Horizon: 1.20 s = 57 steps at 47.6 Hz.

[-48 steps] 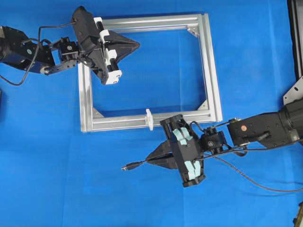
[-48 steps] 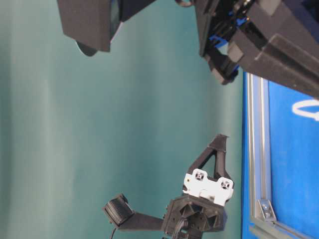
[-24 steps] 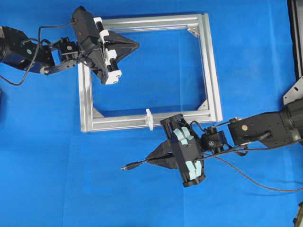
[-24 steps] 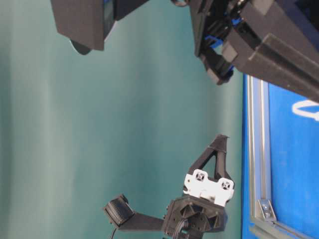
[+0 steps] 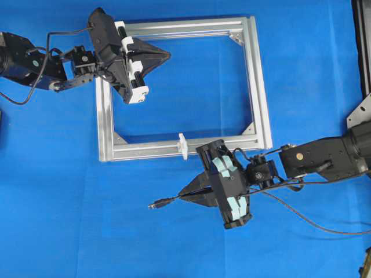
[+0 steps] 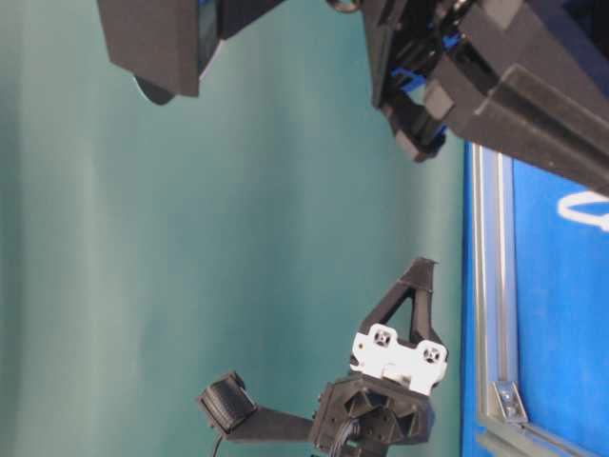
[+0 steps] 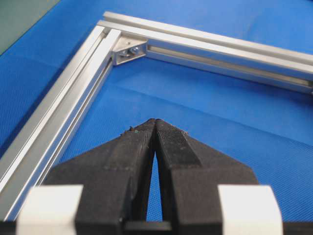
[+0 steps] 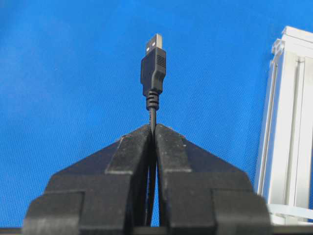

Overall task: Insert the wire through the string loop located in the center.
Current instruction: 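Close the right gripper on the cable just behind the USB plug, then lift the cable and move the right gripper toward the frame's bottom rail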

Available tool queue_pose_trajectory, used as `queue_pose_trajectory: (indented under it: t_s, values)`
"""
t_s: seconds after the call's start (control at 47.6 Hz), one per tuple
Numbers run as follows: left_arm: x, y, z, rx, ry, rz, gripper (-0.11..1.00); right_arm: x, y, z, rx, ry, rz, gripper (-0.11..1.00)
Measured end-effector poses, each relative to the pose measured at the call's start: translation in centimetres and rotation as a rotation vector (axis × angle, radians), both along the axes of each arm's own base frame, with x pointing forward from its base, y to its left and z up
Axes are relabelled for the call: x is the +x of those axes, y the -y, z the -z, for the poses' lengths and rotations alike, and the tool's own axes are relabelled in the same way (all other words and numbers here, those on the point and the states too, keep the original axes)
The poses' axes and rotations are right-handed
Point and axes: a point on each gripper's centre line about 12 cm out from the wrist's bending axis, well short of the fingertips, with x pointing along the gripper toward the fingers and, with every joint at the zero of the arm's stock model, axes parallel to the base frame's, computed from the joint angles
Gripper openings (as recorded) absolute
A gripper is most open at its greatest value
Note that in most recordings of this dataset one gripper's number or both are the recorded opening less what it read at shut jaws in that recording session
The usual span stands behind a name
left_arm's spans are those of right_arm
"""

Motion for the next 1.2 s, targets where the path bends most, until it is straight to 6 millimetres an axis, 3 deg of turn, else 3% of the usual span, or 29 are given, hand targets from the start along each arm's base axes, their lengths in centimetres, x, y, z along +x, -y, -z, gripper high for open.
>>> queue_pose_trajectory:
  t_s: [0.819, 1.196]
  values:
    - [0.0, 0.0, -0.1, 0.0, 0.001, 0.0, 0.0, -0.2, 0.1, 0.1, 0.001, -0.003, 0.002, -0.02]
    - [0.0, 0.0, 0.0, 0.0, 0.0, 0.0, 0.0, -4.1, 1.1, 0.0, -0.003, -0.028, 0.004, -0.02]
